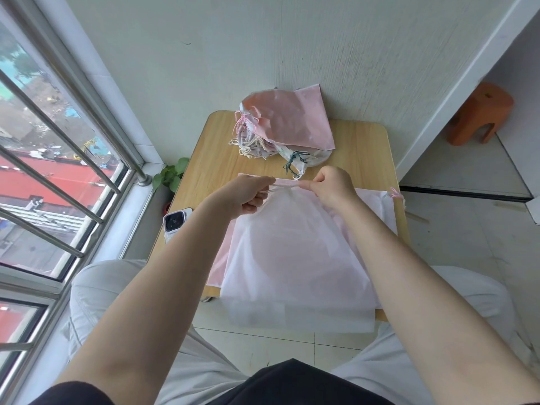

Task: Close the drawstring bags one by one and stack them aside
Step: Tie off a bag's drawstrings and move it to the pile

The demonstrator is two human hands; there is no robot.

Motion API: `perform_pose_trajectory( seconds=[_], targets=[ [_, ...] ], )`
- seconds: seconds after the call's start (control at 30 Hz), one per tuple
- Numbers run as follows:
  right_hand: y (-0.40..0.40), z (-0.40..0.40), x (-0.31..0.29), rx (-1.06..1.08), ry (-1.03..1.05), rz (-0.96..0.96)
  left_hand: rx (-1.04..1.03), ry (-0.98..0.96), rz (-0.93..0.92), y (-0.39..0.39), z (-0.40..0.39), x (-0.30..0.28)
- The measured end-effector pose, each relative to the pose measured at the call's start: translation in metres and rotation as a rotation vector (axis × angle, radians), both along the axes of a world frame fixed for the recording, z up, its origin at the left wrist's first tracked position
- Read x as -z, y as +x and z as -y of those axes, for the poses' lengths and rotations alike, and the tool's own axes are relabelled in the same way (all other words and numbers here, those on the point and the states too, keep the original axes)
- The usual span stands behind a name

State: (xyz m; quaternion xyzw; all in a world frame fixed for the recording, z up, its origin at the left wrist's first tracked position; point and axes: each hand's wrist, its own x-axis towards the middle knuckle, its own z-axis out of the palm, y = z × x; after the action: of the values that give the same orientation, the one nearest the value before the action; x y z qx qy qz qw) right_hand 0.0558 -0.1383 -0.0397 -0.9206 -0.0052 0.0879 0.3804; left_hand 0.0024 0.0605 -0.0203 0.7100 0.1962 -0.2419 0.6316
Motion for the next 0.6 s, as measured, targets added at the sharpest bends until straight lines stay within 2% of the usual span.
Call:
perform_pose_trajectory(
  seconds=[0.4,0.6],
  targets=[
    [0.0,0.003,0.005,0.022,-0.153,0.109,0.073,0.391,0.024,-0.007,-0.006,0.015],
    [0.001,-0.003,0.002,-0.036,-0.163,0.135,0.171,0.845,0.113,-0.002,-0.007,0.011]
  ],
)
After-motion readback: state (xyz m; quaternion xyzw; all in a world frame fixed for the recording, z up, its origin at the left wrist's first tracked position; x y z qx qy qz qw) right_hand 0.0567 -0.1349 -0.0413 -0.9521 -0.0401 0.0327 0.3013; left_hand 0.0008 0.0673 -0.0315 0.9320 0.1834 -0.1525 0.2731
